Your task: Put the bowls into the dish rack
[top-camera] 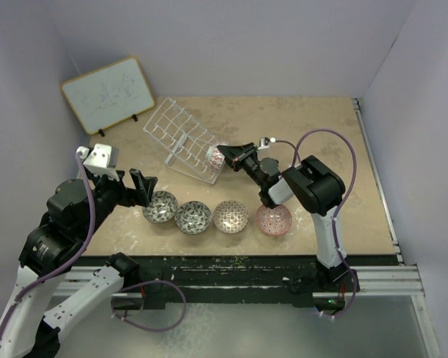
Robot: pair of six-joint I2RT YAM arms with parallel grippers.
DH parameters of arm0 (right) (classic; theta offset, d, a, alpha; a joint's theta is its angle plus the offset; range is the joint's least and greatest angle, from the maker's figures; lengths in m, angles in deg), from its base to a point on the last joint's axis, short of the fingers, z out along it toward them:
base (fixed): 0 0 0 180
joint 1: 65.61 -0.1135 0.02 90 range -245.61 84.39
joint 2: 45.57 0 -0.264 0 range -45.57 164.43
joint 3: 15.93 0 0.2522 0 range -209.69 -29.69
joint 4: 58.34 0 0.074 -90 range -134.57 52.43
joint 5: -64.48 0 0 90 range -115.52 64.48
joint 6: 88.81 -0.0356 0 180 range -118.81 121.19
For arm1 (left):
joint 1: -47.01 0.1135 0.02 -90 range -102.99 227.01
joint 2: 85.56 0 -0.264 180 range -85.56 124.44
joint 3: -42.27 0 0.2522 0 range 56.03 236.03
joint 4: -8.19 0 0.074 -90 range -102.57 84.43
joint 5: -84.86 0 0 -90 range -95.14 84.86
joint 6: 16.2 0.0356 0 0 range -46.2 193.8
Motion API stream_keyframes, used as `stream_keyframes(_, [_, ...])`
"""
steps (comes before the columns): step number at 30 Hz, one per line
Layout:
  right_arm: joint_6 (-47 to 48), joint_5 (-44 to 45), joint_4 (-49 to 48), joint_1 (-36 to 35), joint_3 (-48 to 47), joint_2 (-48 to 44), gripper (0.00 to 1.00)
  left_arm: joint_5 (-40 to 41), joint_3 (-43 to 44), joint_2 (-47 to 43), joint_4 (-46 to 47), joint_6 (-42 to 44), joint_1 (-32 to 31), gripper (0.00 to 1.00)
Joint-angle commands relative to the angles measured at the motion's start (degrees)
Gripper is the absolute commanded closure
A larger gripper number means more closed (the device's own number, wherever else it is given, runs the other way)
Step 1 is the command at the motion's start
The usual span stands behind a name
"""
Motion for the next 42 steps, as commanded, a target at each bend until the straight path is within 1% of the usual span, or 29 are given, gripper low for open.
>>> stream_keyframes(1, [-1.7,-1.1,-22.0,0.4,-0.9,-0.9,0.83,-0.6,0.9,0.3,2.4,-1.3,0.2,0.01])
stream_keyframes(4, [-2.6,-1.6,-22.0,0.6,-1.0,-0.3,0.82,-0.7,0.9,0.3,2.4,-1.4,0.2,0.01])
stream_keyframes(5, [-2.7,-1.6,-22.0,0.6,-1.0,-0.2,0.84,-0.7,0.9,0.3,2.5,-1.5,0.2,0.01])
stream_keyframes(9, [-3.3,-2.6,-22.0,0.6,-1.8,0.1,1.0,-0.7,0.9,0.2,2.5,-1.5,0.2,0.01])
stream_keyframes(15, [-4.1,-2.8,-22.0,0.6,-3.5,-1.4,1.0,-0.9,1.2,0.4,2.5,-1.4,0.2,0.01])
stream_keyframes(23, [-8.1,-1.5,-22.0,0.6,-4.5,-2.4,1.0,-1.3,1.2,0.9,2.9,-1.7,0.2,0.01])
stream_keyframes(32, [-10.6,1.9,-22.0,-0.7,-0.1,-5.8,1.0,-1.4,0.8,1.3,3.4,-1.7,0.2,0.01])
stream_keyframes(42, [-14.6,2.9,-22.1,-2.9,-1.0,-1.1,1.0,-1.4,0.5,0.7,2.9,-1.8,0.2,0.01])
